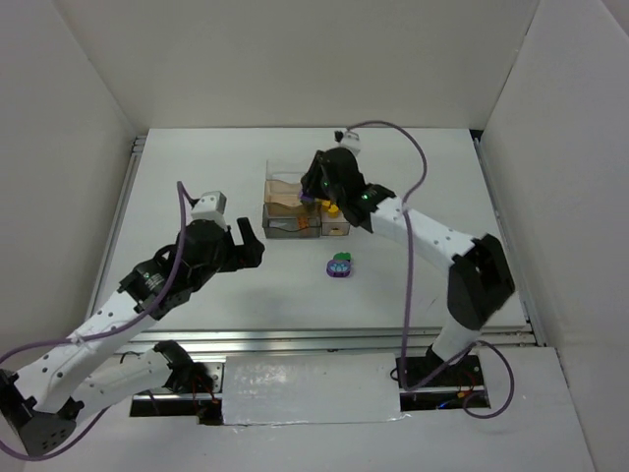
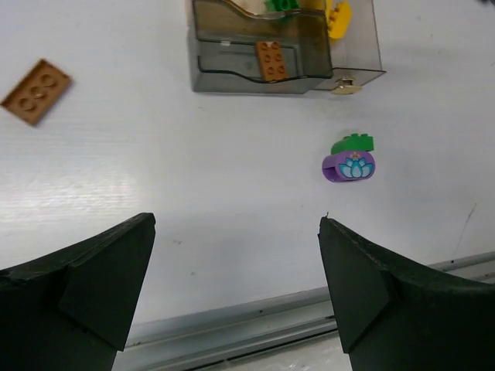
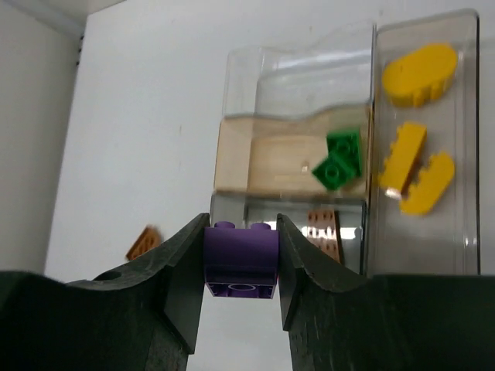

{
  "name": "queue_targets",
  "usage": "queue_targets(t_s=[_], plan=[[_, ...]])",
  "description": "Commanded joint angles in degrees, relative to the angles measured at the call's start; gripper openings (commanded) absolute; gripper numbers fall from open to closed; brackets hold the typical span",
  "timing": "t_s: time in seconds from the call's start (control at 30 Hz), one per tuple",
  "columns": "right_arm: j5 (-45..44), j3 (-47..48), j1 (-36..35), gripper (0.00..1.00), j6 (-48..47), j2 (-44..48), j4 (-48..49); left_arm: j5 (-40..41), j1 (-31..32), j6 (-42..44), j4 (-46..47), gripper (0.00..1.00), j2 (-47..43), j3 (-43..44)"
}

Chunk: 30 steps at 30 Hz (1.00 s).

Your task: Sort the legos into containers by color

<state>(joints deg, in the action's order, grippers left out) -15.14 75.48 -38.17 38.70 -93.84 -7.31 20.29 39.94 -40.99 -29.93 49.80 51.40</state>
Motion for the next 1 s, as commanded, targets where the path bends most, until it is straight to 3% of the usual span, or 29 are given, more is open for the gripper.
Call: queue_targets(t_s=[0.0, 0.17, 0.37, 0.63, 0.73, 0.8, 0.9, 0.93, 0.97], plan=[[-10.42, 14.99, 0.38, 0.0, -8.54, -11.16, -1.2, 5.46, 0.05, 2.38, -13.03, 1.0, -3.83, 5.02], [-19.57, 27.58, 0.82, 0.0, -15.66, -24.6, -0.08, 4.84, 0.22, 6.19, -13.22, 0.99, -10.76, 3.36], [-17.92, 39.37, 3.02, 0.02, -19.8, -34.64, -0.95, -0.08, 0.05, 8.74, -9.62, 0.99, -11.58, 1.51], [-17.21, 44.75, 3.89, 0.05, -23.05, -40.71, 0.81, -1.48, -0.04, 9.62, -9.71, 1.0, -9.37, 1.78], [-16.16, 47.47, 4.51, 0.11, -22.97, -43.08, -0.86, -2.19, -0.13, 9.88, -9.0, 0.99, -10.51, 1.34], [-15.89, 48.18, 4.77, 0.23, -23.31, -43.79, -1.22, -2.01, -0.13, 9.88, -9.0, 0.99, -10.86, 1.25], [-15.63, 47.56, 4.77, 0.25, -23.49, -44.06, -0.78, -2.01, -0.13, 9.97, -9.0, 0.99, -10.69, 1.25], [-15.54, 47.56, 4.77, 0.29, -23.58, -43.8, -0.69, -2.01, -0.22, 9.97, -9.09, 0.99, -10.6, 1.34], [-15.45, 46.95, 4.86, 0.43, -23.67, -43.62, -0.25, -2.1, -0.22, 10.14, -9.09, 1.0, -10.17, 1.34]])
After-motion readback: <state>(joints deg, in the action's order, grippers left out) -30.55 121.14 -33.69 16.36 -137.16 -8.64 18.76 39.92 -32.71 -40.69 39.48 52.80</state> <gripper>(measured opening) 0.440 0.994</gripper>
